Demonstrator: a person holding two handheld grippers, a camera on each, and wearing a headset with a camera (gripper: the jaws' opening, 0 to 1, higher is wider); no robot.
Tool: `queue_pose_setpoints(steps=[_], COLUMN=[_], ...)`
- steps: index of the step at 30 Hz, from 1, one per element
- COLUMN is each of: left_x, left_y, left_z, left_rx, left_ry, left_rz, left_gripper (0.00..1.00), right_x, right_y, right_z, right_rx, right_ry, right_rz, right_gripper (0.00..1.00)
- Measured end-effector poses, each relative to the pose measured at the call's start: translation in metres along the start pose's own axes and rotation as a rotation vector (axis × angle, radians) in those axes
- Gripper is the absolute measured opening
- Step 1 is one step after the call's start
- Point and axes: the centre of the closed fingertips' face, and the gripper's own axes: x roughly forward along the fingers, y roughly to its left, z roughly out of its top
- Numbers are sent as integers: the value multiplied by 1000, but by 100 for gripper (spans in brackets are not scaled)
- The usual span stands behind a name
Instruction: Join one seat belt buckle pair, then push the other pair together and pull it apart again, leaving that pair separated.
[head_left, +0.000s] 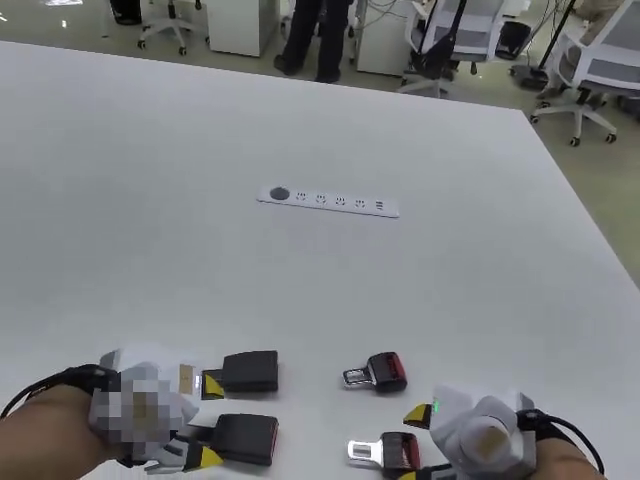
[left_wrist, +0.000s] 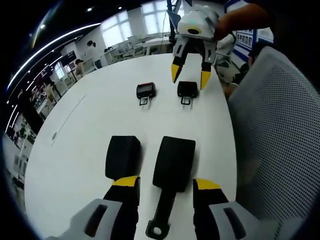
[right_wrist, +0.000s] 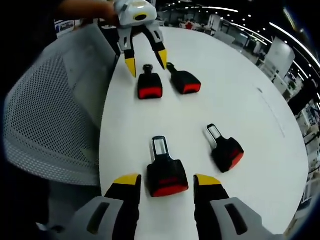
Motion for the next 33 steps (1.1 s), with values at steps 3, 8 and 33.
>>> queue_pose_setpoints(steps=[3, 8, 33], left_x=[3, 9, 22], left_y=[0, -1, -8], left_z=[2, 4, -4], left_rx=[13, 25, 113], left_ry=[5, 12, 63], left_rz=[-8, -23, -120], left_gripper=[42, 42, 33], right_x=[0, 7, 16], right_y=[1, 2, 2], right_z=[-2, -6, -11], right_rx=[-12, -33, -50], right_ry=[15, 41, 30], right_rz=[10, 27, 146], right_gripper=[39, 37, 33])
